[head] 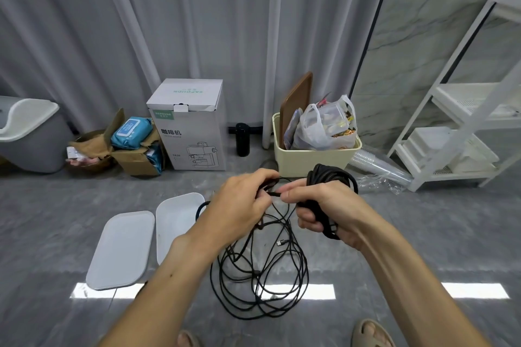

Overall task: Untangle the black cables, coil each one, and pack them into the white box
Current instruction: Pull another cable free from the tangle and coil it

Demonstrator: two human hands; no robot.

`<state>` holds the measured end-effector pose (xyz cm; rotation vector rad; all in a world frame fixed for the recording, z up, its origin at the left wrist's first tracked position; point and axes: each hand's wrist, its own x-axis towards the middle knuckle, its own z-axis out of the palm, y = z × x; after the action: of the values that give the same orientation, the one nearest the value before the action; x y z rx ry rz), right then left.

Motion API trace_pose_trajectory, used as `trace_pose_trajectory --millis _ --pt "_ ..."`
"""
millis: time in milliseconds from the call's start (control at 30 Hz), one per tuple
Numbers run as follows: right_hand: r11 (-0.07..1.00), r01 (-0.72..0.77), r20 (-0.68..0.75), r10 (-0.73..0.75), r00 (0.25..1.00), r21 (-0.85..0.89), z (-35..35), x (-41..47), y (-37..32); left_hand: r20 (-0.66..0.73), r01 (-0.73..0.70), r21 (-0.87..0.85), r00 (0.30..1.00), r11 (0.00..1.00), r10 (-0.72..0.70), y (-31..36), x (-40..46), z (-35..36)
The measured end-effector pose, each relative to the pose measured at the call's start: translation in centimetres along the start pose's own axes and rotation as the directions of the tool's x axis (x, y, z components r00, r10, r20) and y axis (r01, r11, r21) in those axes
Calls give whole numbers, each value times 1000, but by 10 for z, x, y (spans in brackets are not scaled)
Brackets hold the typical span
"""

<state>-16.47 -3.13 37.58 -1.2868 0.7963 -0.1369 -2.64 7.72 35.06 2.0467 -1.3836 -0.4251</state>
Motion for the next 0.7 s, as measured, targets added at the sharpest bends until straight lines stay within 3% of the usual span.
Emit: trace_pose_trajectory --millis 200,367,500,700 --pt "975 -5 -103 -19 995 -220 6 1 5 -157 28 -329 984 944 -84 11 2 -2" --pt "945 -27 -209 -44 977 -325 6 6 12 -166 85 -481 968 872 -186 15 5 -4" --pt "951 -40 -206 -25 978 -306 7 3 10 -262 97 -304 948 948 -181 2 8 -9" --pt "985 37 -23 -41 999 -168 4 -15 -12 -269 106 166 961 980 -59 -21 7 -16"
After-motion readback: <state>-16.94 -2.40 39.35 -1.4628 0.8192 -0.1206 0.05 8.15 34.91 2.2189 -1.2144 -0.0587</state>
